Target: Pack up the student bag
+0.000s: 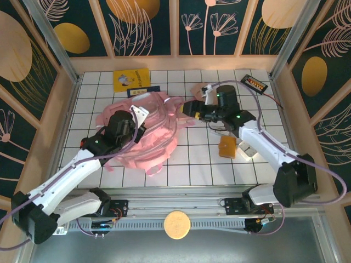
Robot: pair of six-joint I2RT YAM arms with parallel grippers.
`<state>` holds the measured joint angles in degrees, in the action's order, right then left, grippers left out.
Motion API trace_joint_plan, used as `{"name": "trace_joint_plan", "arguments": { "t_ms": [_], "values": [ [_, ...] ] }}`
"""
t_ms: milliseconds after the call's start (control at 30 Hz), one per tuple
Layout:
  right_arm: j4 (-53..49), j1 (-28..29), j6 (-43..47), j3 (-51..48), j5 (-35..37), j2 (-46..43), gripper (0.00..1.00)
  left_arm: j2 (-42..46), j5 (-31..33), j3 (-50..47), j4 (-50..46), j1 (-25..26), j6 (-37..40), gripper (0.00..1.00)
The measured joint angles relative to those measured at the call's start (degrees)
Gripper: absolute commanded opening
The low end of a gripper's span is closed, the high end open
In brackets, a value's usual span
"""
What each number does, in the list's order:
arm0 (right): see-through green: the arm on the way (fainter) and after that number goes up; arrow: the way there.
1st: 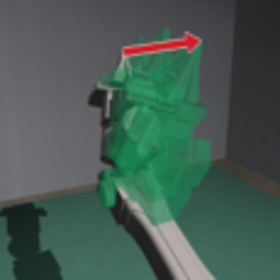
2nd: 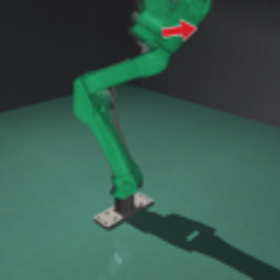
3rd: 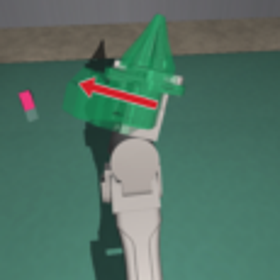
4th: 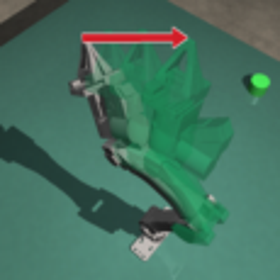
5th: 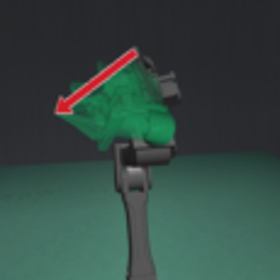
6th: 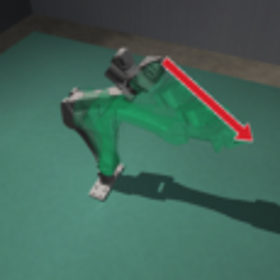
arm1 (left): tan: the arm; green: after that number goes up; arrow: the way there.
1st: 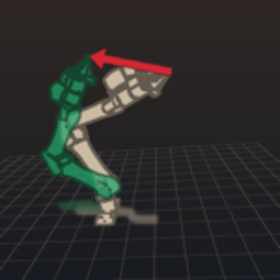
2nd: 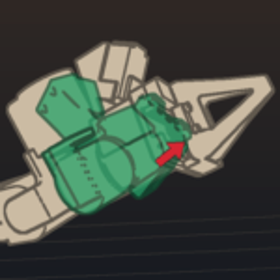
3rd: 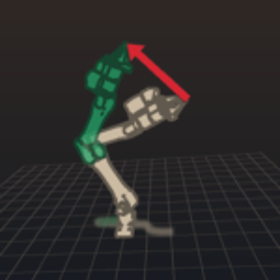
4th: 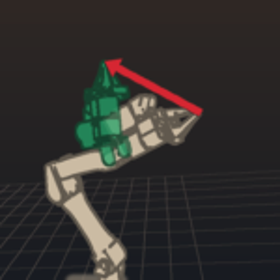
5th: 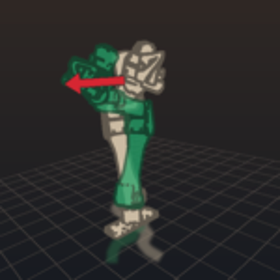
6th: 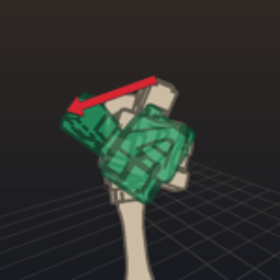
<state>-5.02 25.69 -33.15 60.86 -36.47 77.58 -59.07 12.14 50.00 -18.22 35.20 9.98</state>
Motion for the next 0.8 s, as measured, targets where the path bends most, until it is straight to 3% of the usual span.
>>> {"name": "trace_joint_plan", "arguments": {
  "t_ms": [67,233,333,467,600,800],
  "values": [
    [0.8,-2.3,2.0,0.0,1.5,-1.7,0.79,0.0,-0.7,0.0,1.3,-0.4,1.1,0.0],
    [2.9,-7.1,9.2,0.0,0.7,0.8,0.75,0.0,-1.8,0.0,3.0,-0.9,2.4,0.0],
    [5.8,-7.6,18.4,-1.8,-2.2,5.0,0.64,0.1,-3.1,0.0,3.0,-1.6,3.1,0.0],
    [10.4,-6.0,37.2,-8.6,-7.0,7.1,0.58,0.1,-6.0,0.2,2.0,-2.3,5.5,0.0],
    [16.3,-6.9,49.7,-10.2,-12.4,12.6,0.57,0.8,-9.3,0.5,-0.3,-3.2,8.2,0.0],
    [16.6,-6.5,61.9,-5.5,-17.4,21.7,0.57,2.7,-12.6,1.6,-3.5,-5.0,10.9,0.0]
  ]
}}
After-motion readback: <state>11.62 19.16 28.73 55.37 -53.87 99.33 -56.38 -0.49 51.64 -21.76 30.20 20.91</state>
